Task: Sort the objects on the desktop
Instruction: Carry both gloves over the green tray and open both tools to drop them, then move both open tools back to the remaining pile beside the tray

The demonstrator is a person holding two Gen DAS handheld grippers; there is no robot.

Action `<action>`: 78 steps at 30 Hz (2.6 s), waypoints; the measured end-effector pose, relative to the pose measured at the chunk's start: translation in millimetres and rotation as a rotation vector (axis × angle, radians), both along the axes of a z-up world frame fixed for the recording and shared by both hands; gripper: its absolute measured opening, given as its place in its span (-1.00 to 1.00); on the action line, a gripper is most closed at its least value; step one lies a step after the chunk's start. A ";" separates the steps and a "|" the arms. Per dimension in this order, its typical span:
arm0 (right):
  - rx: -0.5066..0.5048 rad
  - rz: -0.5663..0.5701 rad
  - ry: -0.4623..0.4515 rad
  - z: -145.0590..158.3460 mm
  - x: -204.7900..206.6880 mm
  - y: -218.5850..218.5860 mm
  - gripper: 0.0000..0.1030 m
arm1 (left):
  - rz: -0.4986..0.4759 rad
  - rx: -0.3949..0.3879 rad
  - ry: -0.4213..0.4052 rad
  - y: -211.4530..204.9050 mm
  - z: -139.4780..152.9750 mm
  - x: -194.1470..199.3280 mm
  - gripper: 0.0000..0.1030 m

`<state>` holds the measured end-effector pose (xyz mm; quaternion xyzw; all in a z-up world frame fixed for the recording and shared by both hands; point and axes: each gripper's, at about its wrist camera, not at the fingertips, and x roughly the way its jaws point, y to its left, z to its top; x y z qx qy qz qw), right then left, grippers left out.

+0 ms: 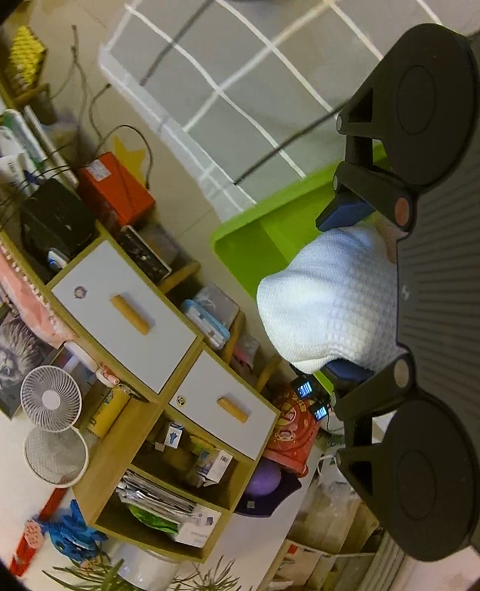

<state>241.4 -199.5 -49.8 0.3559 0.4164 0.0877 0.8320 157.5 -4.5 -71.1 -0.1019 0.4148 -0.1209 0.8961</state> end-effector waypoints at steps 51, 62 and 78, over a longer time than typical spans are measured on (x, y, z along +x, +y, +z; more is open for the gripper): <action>-0.105 0.078 0.082 27.0 -42.4 -7.5 0.67 | 0.015 -0.016 -0.080 4.1 46.3 -43.2 0.99; -0.261 0.144 0.103 44.8 -69.7 5.7 0.67 | 0.030 0.027 -0.068 9.9 61.3 -59.7 0.99; -0.284 0.166 0.154 58.4 -119.6 11.6 0.67 | 0.103 0.028 0.028 42.4 69.3 -79.5 0.99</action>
